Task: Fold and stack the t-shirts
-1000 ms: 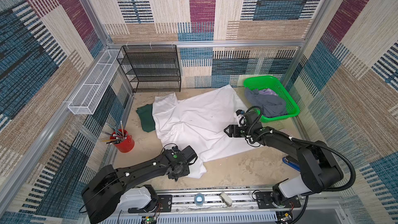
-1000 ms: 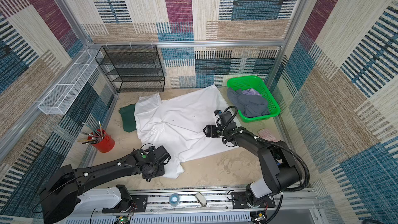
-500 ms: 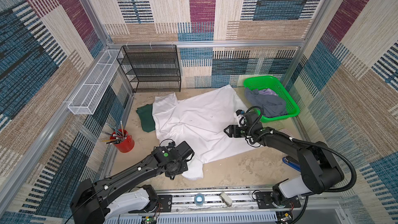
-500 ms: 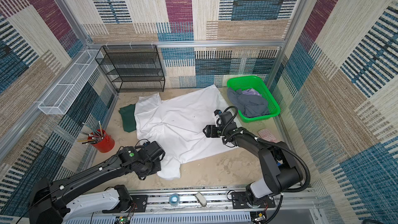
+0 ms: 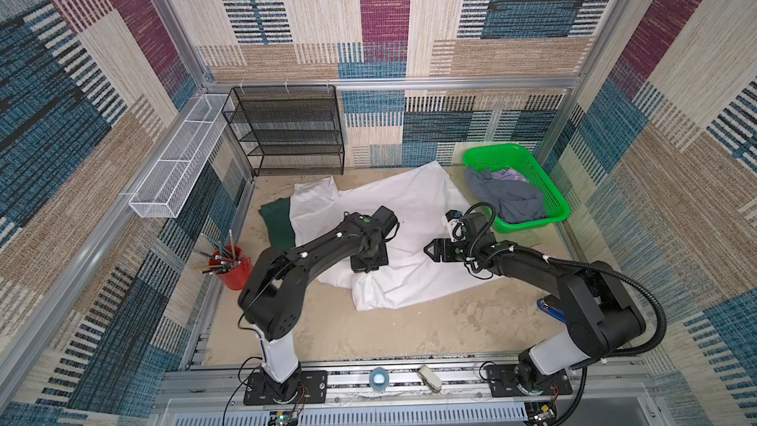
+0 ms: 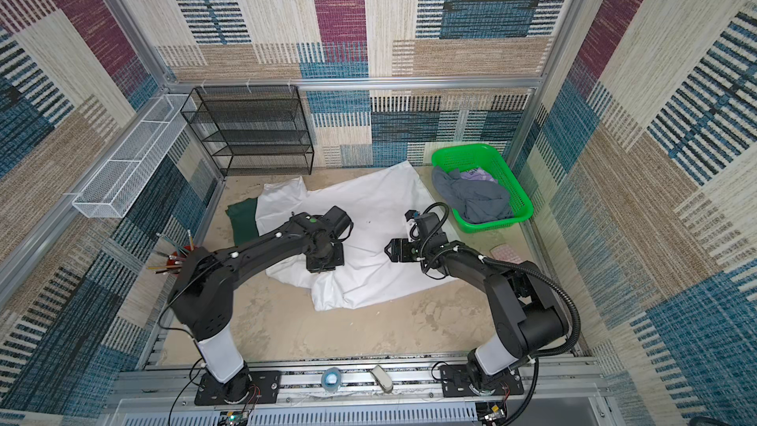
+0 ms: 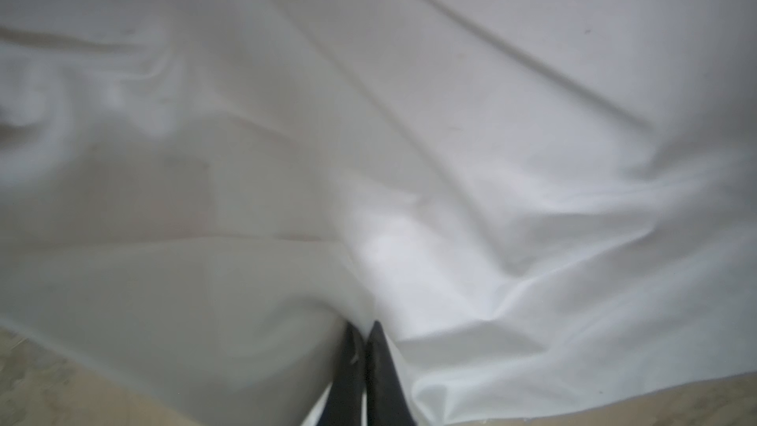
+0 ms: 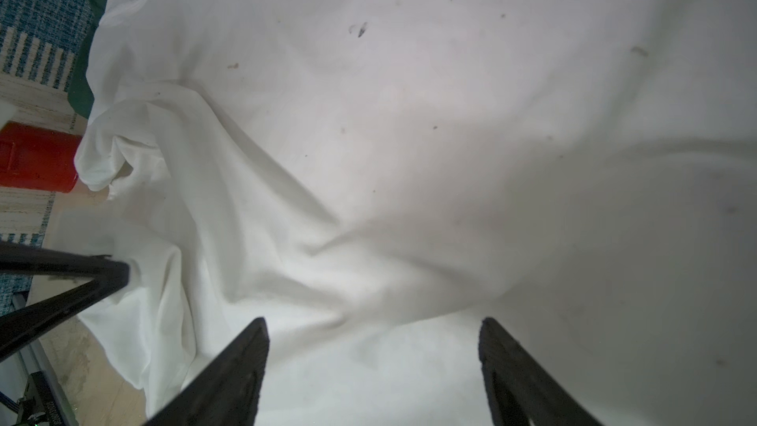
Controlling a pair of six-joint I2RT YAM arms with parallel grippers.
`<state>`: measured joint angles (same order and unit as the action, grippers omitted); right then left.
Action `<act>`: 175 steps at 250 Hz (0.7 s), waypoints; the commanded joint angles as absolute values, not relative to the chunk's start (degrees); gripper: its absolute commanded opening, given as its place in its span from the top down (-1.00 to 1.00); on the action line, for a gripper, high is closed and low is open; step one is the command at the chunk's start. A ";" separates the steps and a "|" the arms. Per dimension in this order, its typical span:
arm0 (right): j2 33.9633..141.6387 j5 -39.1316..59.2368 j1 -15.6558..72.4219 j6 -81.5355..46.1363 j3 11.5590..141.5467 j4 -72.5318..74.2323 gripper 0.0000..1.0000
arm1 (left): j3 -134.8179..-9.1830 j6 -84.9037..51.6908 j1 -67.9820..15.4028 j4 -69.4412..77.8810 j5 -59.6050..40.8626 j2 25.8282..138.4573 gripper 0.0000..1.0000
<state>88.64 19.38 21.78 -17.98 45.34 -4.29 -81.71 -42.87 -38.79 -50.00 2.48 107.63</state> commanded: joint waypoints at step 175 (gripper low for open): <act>90.82 20.57 21.78 -17.67 47.90 -4.28 -0.63 | -53.71 -41.42 -35.80 -25.69 0.58 86.75 0.08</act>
